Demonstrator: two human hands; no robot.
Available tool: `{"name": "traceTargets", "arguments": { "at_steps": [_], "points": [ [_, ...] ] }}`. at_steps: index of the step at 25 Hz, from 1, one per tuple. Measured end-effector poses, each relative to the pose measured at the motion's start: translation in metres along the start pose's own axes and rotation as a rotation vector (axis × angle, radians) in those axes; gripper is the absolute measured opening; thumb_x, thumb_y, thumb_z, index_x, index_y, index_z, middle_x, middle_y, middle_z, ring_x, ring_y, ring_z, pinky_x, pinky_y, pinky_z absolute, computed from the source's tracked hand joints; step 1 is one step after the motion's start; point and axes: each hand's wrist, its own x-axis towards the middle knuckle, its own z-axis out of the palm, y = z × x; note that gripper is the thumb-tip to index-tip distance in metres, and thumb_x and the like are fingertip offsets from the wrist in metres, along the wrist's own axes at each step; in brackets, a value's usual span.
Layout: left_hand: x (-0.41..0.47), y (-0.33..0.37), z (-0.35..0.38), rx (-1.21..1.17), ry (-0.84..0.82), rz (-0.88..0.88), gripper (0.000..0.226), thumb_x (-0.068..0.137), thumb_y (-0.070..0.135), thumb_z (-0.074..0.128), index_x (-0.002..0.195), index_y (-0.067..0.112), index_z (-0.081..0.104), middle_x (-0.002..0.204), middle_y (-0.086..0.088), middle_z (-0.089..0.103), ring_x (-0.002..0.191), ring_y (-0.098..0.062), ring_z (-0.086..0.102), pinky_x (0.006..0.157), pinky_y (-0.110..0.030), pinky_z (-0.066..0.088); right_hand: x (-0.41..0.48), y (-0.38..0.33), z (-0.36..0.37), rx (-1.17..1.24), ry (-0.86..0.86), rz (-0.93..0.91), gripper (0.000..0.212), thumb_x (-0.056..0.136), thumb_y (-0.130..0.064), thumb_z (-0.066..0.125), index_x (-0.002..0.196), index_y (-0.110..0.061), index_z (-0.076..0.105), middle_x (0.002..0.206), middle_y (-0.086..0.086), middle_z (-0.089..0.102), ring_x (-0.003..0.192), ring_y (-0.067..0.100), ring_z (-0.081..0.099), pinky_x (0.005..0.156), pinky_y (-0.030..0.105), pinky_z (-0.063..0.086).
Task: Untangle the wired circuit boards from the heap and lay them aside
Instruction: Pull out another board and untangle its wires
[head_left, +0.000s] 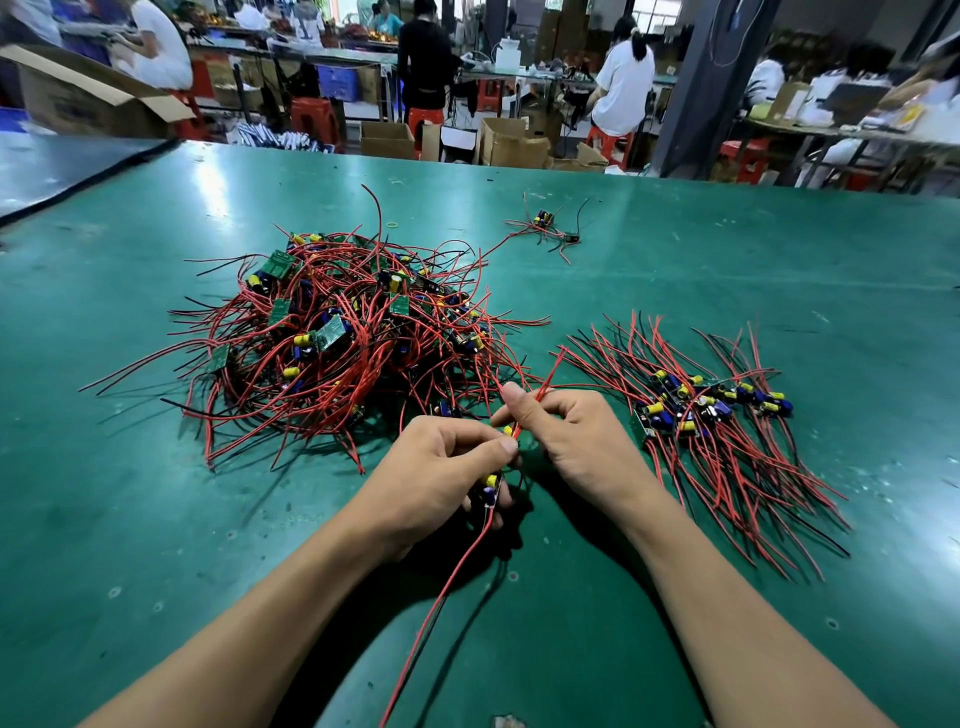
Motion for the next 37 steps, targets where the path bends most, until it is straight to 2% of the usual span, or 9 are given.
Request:
{"name": "traceTargets", "arguments": {
  "at_steps": [3, 5, 9, 12, 17, 22, 27, 34, 37],
  "points": [
    [0.000, 0.001, 0.001, 0.016, -0.046, -0.009, 0.021, 0.095, 0.019, 0.062, 0.079, 0.009, 0.071, 0.059, -0.012, 0.065, 0.044, -0.023, 0.061, 0.048, -0.025, 0.046, 0.007, 0.005, -0.012, -0.111, 0.157, -0.057, 0.042, 0.094, -0.053, 0.057, 0.078, -0.021, 0.079, 0.071, -0.008, 0.072, 0.073, 0.010, 0.065, 0.069, 0.020, 0.043],
    [0.000, 0.001, 0.000, 0.018, -0.051, -0.002, 0.020, 0.094, 0.020, 0.062, 0.079, 0.010, 0.071, 0.059, -0.011, 0.065, 0.045, -0.023, 0.061, 0.049, -0.026, 0.045, 0.008, 0.006, -0.011, -0.124, 0.174, -0.019, 0.049, 0.097, -0.055, 0.051, 0.076, -0.020, 0.079, 0.058, 0.003, 0.053, 0.053, 0.021, 0.046, 0.054, 0.031, 0.034],
    [0.001, 0.000, -0.001, 0.006, -0.060, 0.000, 0.018, 0.094, 0.019, 0.063, 0.082, 0.008, 0.072, 0.058, -0.010, 0.065, 0.044, -0.019, 0.060, 0.047, -0.024, 0.045, 0.012, -0.006, -0.006, 0.597, 0.102, 0.359, 0.069, 0.101, -0.056, 0.042, 0.053, -0.016, 0.070, 0.051, -0.004, 0.034, 0.034, 0.006, 0.023, 0.034, 0.017, 0.018],
    [0.001, -0.002, -0.001, 0.028, -0.070, 0.004, 0.018, 0.094, 0.018, 0.063, 0.083, 0.009, 0.073, 0.058, -0.010, 0.065, 0.044, -0.016, 0.060, 0.044, -0.019, 0.045, 0.012, -0.008, -0.007, 0.808, 0.035, 0.433, 0.067, 0.101, -0.053, 0.044, 0.047, -0.017, 0.060, 0.055, -0.002, 0.032, 0.030, 0.003, 0.021, 0.029, 0.016, 0.018],
    [0.002, -0.002, 0.000, -0.001, -0.034, -0.001, 0.020, 0.095, 0.020, 0.061, 0.086, 0.005, 0.072, 0.057, -0.011, 0.064, 0.043, -0.016, 0.057, 0.045, -0.021, 0.044, 0.005, -0.010, -0.003, 0.521, 0.014, 0.264, 0.056, 0.090, -0.062, 0.053, 0.062, -0.016, 0.071, 0.052, -0.005, 0.034, 0.037, 0.006, 0.024, 0.036, 0.016, 0.018],
    [0.001, -0.002, 0.000, -0.072, -0.026, 0.016, 0.022, 0.095, 0.020, 0.060, 0.082, 0.010, 0.075, 0.058, -0.009, 0.065, 0.044, -0.017, 0.058, 0.049, -0.026, 0.042, -0.007, -0.010, 0.007, 0.468, -0.202, 0.205, 0.035, 0.095, -0.045, 0.063, 0.079, -0.016, 0.073, 0.053, 0.001, 0.057, 0.038, 0.011, 0.052, 0.039, 0.019, 0.043],
    [0.002, 0.000, -0.001, -0.050, -0.037, -0.006, 0.020, 0.091, 0.024, 0.064, 0.079, 0.013, 0.076, 0.056, -0.009, 0.063, 0.043, -0.018, 0.056, 0.047, -0.024, 0.045, 0.003, 0.000, -0.008, 0.233, -0.139, 0.151, 0.050, 0.097, -0.055, 0.054, 0.084, -0.014, 0.078, 0.053, -0.001, 0.041, 0.043, 0.011, 0.033, 0.041, 0.019, 0.023],
    [0.002, 0.000, -0.001, -0.052, -0.089, -0.046, 0.021, 0.090, 0.025, 0.065, 0.074, 0.014, 0.073, 0.055, -0.010, 0.062, 0.041, -0.019, 0.054, 0.044, -0.021, 0.044, 0.014, 0.016, -0.022, 0.056, 0.178, 0.000, 0.049, 0.097, -0.060, 0.051, 0.084, -0.022, 0.078, 0.060, 0.011, 0.029, 0.048, 0.017, 0.028, 0.053, 0.033, 0.022],
    [0.002, -0.001, -0.002, -0.058, -0.091, -0.058, 0.022, 0.092, 0.024, 0.064, 0.075, 0.014, 0.073, 0.055, -0.010, 0.062, 0.041, -0.019, 0.055, 0.045, -0.021, 0.045, 0.016, 0.017, -0.017, 0.113, 0.225, 0.016, 0.050, 0.099, -0.056, 0.050, 0.080, -0.019, 0.077, 0.054, 0.003, 0.033, 0.043, 0.011, 0.031, 0.047, 0.025, 0.026]
  ]
}}
